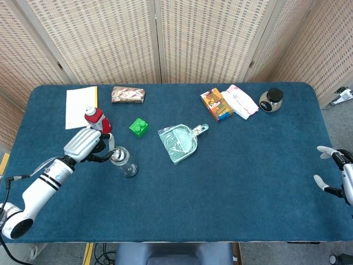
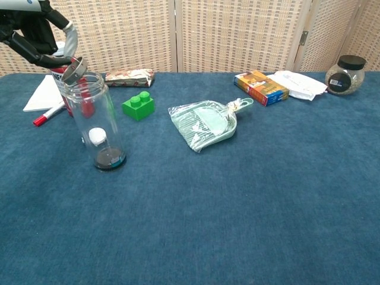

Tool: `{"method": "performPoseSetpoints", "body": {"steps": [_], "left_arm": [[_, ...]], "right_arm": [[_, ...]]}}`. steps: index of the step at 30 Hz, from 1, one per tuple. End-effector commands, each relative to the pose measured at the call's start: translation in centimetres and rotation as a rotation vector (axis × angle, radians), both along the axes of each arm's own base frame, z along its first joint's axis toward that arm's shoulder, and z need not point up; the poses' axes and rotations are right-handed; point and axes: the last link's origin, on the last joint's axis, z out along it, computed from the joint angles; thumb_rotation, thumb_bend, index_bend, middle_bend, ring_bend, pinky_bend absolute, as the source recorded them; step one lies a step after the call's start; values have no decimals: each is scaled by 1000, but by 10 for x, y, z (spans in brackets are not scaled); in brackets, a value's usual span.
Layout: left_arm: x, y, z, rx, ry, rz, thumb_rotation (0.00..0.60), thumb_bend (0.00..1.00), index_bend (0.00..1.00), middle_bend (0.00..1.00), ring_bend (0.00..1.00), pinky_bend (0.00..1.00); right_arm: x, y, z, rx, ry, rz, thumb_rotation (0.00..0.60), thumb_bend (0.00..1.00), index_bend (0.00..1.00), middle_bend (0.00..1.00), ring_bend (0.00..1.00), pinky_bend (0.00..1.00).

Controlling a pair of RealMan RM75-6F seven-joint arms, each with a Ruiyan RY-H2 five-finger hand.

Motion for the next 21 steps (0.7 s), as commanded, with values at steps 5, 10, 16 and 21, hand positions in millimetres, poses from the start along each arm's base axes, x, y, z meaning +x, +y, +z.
{"method": "performPoseSetpoints", "body": {"steps": [5,10,16,21], "left_arm": [[-1,-2,2,-1,-6,3,600,401,268,1000,1000,1000],[-2,-2,3,-5,-2,6,600,340,254,1000,1000,1000],[-1,-1,3,-1,-6,5,600,271,249,1000,1000,1000],[0,-1,4,4,-15,6,600,271,249,1000,1000,1000]], "right_arm": [[0,0,0,-1,-1,1,600,217,262,373,242,334],[0,1,0,-1,-1,0,600,217,262,372,242,334],[0,1,0,-2,-1,-1,600,217,262,372,242,334],[0,1,1,-5,-2,0,600,217,262,372,242,334]]}}
